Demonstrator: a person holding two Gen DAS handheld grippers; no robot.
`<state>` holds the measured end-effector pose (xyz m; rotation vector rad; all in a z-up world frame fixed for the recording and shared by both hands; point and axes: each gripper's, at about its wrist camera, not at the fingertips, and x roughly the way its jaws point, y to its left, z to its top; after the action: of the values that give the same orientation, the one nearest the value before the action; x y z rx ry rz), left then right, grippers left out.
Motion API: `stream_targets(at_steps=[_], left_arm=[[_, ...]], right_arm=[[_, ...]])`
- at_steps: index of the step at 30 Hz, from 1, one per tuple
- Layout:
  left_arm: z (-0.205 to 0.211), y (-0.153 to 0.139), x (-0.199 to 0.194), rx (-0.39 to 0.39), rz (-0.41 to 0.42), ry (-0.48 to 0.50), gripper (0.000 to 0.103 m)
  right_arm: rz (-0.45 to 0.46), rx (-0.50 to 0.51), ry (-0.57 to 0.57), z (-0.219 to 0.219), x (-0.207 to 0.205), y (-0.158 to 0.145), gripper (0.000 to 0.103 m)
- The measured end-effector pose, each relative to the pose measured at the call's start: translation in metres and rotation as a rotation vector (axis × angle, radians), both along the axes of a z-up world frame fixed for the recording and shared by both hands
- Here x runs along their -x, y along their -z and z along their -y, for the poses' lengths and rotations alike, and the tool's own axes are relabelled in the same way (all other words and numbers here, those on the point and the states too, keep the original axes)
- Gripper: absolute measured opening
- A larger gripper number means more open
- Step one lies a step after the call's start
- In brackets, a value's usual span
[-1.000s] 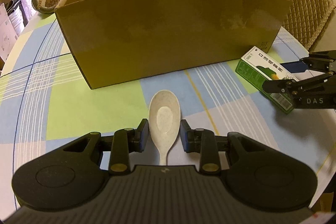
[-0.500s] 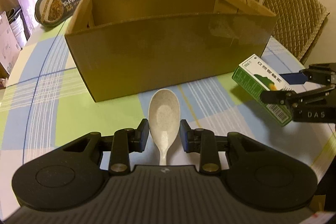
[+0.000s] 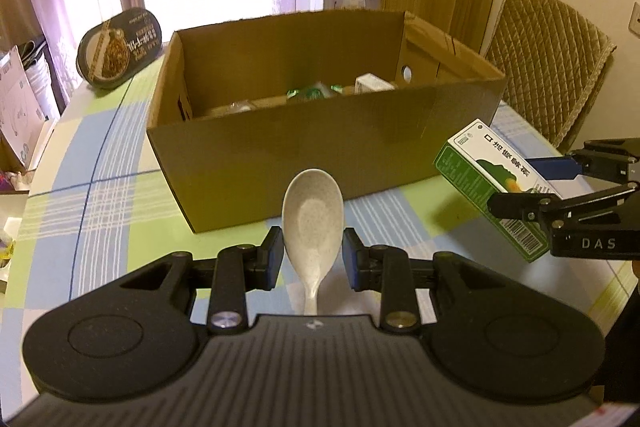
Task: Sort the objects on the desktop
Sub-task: 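Carry the spoon and green spray box over the cardboard box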
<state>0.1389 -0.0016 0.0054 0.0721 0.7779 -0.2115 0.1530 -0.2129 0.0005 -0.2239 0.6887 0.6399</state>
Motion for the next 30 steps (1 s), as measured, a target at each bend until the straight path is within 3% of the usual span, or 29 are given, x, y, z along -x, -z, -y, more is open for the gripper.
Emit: stream_targets(at_steps=[8,18,30], left_arm=[[0.003,-0.028,-0.010,-0.005,0.047,0.017,0.026],[-0.003,-0.075,-0.048,0.020,0.093,0.028,0.026],[-0.007,-0.110,-0.109,0.025,0.106,0.018,0.026]], right_arm=[[0.063,-0.057,0.006,-0.002,-0.002,-0.033,0.053],[0.105,-0.115,0.044,-0.023,-0.046,-0.078,0.053],[0.105,-0.125,0.045,-0.050,-0.098,-0.099,0.053]])
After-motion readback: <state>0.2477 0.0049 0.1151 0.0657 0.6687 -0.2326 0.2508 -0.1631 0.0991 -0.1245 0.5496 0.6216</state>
